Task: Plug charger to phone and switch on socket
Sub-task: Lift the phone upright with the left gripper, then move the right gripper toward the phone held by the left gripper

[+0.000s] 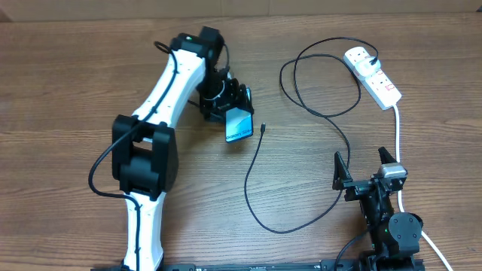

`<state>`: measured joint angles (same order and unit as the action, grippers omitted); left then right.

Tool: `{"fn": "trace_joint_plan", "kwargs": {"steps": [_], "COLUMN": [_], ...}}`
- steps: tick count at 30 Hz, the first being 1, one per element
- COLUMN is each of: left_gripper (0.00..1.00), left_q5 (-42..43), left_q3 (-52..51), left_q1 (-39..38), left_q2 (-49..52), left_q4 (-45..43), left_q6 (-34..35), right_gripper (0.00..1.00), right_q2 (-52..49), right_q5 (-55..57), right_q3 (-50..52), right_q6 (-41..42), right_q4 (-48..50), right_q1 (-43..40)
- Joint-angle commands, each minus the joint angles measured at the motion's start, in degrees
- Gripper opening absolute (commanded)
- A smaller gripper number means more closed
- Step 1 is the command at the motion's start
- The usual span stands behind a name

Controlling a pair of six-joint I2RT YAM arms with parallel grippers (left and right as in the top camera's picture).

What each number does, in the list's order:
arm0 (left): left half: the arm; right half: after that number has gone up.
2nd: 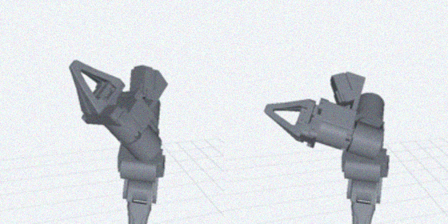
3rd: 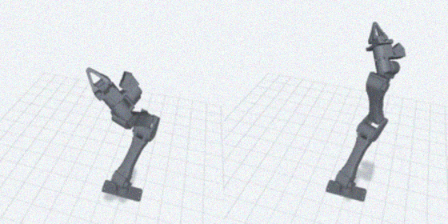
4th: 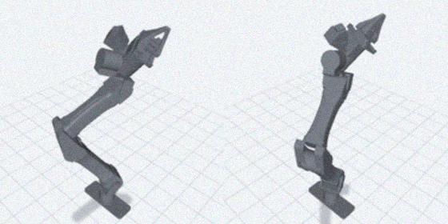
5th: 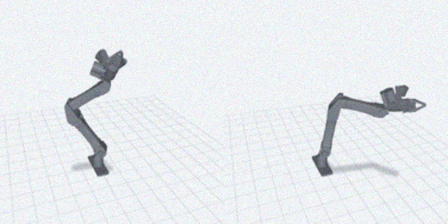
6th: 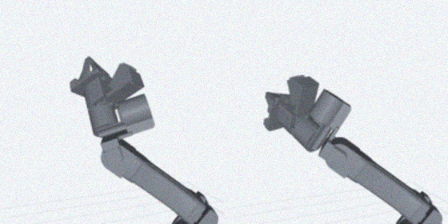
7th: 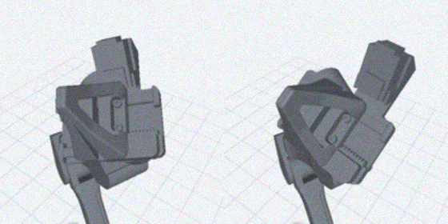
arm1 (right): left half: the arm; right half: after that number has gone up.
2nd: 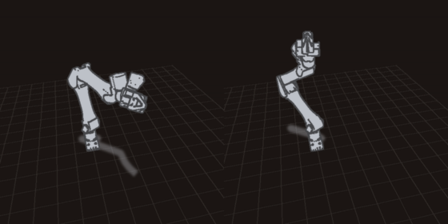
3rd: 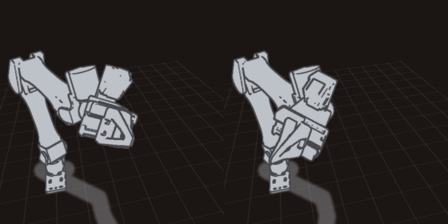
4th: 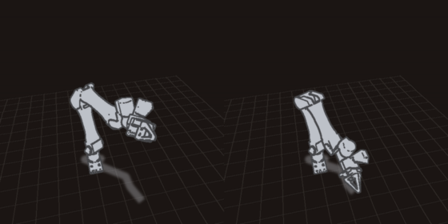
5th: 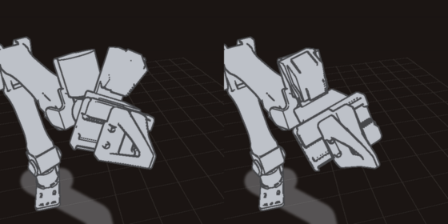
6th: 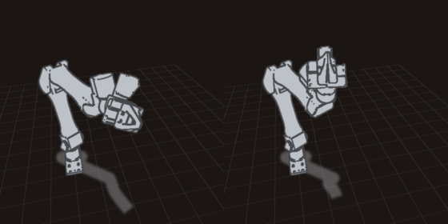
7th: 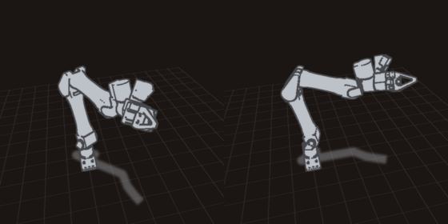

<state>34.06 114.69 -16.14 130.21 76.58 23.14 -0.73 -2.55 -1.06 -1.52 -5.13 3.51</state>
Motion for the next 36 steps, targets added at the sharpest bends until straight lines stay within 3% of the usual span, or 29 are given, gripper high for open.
{"fn": "trace_joint_plan", "kwargs": {"steps": [1,8,16,19,24,28,30,32,36], "left_gripper": [0.71,0.7,0.71,0.71,0.71,0.71,0.71,0.71,0.71], "left_q5": [21.4,39.47,45.86,46.03,46.99,46.97,46.97,46.97,46.97], "left_q3": [1.81,1.81,1.81,1.81,1.81,1.81,1.81,1.81,1.81], "left_q1": [2.47,6.58,8.02,8.02,8.02,8.02,7.98,7.98,7.98], "left_q2": [-0.26,-0.26,-0.26,-0.26,-0.26,-0.26,-0.26,-0.26,-0.26], "left_q4": [0.0,-0.11,-0.13,-0.13,-0.11,-0.13,-0.13,-0.13,-0.13], "left_q6": [-2.62,-2.56,-0.13,1.55,1.6,1.57,1.57,1.57,2.01], "right_gripper": [1.0,1.0,1.0,1.0,1.0,1.0,1.0,1.0,1.0], "right_q2": [0.55,0.55,0.55,0.55,0.55,0.5,0.46,-0.26,-6.47], "right_q5": [0.35,0.35,0.39,-1.55,-31.12,-33.62,-33.59,-33.59,-33.44], "right_q3": [0.59,0.59,0.59,0.59,0.59,0.37,-1.62,-5.66,-19.91], "right_q6": [0.22,0.24,0.2,0.44,17.66,27.61,28.79,28.44,21.2], "right_q4": [0.35,0.35,0.39,4.83,16.39,31.98,34.56,32.02,12.92], "right_q1": [0.39,0.39,0.39,0.39,0.61,0.61,0.61,0.61,0.59]}}
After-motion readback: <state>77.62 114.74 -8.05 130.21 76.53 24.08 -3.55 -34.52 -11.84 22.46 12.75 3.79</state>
